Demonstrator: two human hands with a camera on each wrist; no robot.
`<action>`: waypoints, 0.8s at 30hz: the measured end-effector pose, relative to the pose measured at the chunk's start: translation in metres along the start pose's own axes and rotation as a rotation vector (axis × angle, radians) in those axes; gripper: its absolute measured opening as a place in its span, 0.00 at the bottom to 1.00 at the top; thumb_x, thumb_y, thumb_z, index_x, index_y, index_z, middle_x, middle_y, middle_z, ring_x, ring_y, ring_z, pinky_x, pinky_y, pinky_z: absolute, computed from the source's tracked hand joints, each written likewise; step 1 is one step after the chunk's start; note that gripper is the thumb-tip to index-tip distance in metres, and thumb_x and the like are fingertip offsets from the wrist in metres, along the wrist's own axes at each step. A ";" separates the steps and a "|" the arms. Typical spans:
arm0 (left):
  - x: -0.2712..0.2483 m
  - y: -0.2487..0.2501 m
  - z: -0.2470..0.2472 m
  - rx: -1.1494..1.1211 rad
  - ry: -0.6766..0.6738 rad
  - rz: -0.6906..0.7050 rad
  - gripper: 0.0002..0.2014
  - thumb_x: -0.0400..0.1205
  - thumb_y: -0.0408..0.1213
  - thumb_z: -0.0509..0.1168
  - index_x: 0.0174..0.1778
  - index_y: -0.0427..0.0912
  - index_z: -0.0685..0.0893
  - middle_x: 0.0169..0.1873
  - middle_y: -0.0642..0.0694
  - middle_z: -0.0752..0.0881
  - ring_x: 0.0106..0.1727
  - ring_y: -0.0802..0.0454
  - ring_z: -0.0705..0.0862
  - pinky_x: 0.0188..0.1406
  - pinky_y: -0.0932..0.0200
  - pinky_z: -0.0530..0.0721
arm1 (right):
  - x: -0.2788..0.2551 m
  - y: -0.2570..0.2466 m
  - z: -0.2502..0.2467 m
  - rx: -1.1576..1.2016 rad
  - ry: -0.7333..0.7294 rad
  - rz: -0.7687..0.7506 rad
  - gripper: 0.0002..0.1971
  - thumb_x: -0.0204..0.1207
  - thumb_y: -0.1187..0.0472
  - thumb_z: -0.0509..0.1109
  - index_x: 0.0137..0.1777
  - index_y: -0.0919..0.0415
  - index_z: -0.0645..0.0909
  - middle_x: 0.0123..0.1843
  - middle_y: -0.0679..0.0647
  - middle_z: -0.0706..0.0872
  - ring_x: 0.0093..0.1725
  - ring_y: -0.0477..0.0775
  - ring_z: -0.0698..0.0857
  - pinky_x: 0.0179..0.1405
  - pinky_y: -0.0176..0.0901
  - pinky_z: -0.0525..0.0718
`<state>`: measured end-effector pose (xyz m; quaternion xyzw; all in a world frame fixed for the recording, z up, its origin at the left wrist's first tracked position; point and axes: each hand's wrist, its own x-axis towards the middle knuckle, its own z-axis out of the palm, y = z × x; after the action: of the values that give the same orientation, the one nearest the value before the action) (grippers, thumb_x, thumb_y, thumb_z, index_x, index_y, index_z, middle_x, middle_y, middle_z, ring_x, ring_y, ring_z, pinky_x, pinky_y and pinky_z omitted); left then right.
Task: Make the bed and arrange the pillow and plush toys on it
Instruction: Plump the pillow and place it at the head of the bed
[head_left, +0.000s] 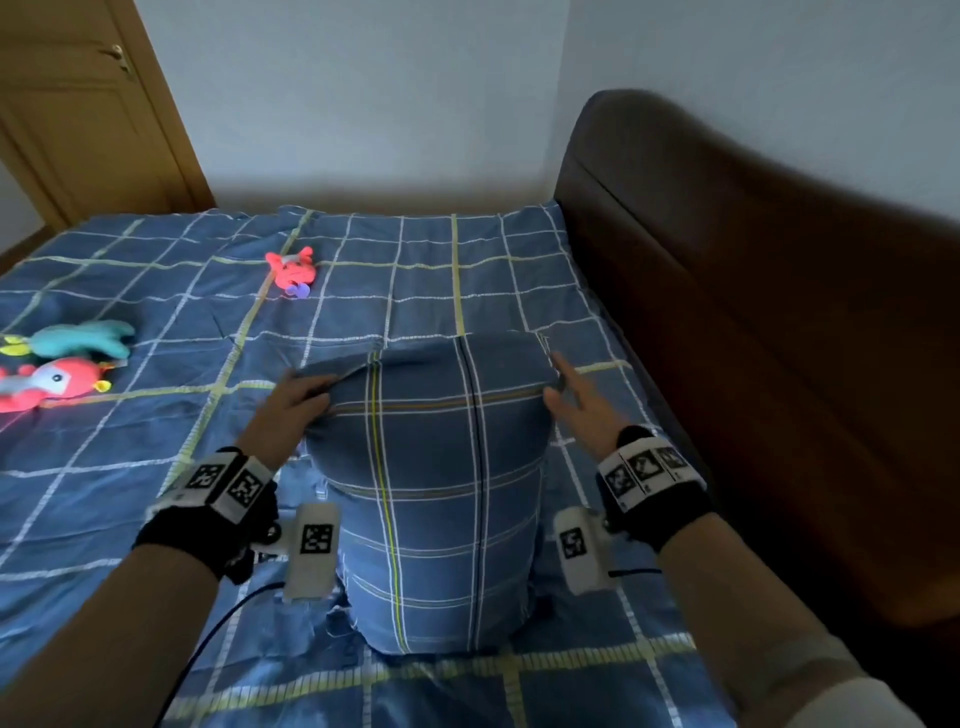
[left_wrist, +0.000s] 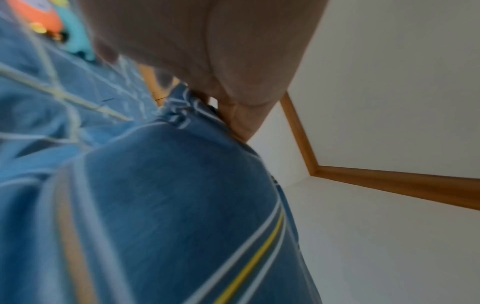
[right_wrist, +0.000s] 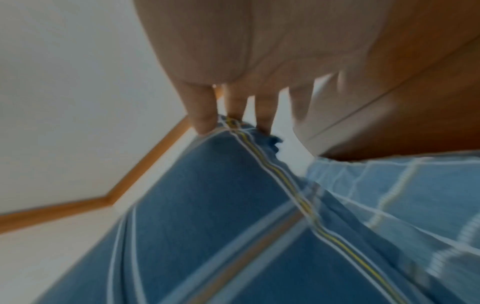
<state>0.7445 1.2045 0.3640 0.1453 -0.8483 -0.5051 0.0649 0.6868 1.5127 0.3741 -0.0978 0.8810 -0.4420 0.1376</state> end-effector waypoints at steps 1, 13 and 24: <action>-0.006 -0.002 0.005 -0.113 -0.037 -0.028 0.20 0.85 0.28 0.54 0.73 0.41 0.71 0.63 0.38 0.74 0.76 0.35 0.68 0.70 0.50 0.69 | 0.002 0.009 0.008 0.096 -0.089 -0.024 0.33 0.81 0.47 0.59 0.81 0.41 0.44 0.83 0.46 0.53 0.84 0.53 0.52 0.83 0.59 0.51; -0.011 -0.010 0.035 -0.691 -0.013 -0.225 0.18 0.86 0.34 0.50 0.72 0.45 0.71 0.50 0.55 0.85 0.52 0.59 0.81 0.50 0.64 0.77 | 0.006 0.011 0.029 0.399 -0.143 0.034 0.24 0.85 0.55 0.53 0.80 0.55 0.58 0.77 0.49 0.67 0.79 0.52 0.64 0.79 0.47 0.63; -0.004 -0.026 0.037 -0.606 -0.082 -0.284 0.12 0.85 0.39 0.54 0.47 0.44 0.83 0.45 0.52 0.91 0.44 0.54 0.88 0.48 0.61 0.82 | -0.004 0.007 0.044 0.189 -0.154 0.030 0.19 0.85 0.58 0.55 0.72 0.62 0.72 0.64 0.51 0.78 0.66 0.49 0.75 0.65 0.36 0.71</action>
<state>0.7437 1.2254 0.3235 0.2157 -0.6328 -0.7437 0.0001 0.7043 1.4852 0.3437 -0.1049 0.8237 -0.5120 0.2199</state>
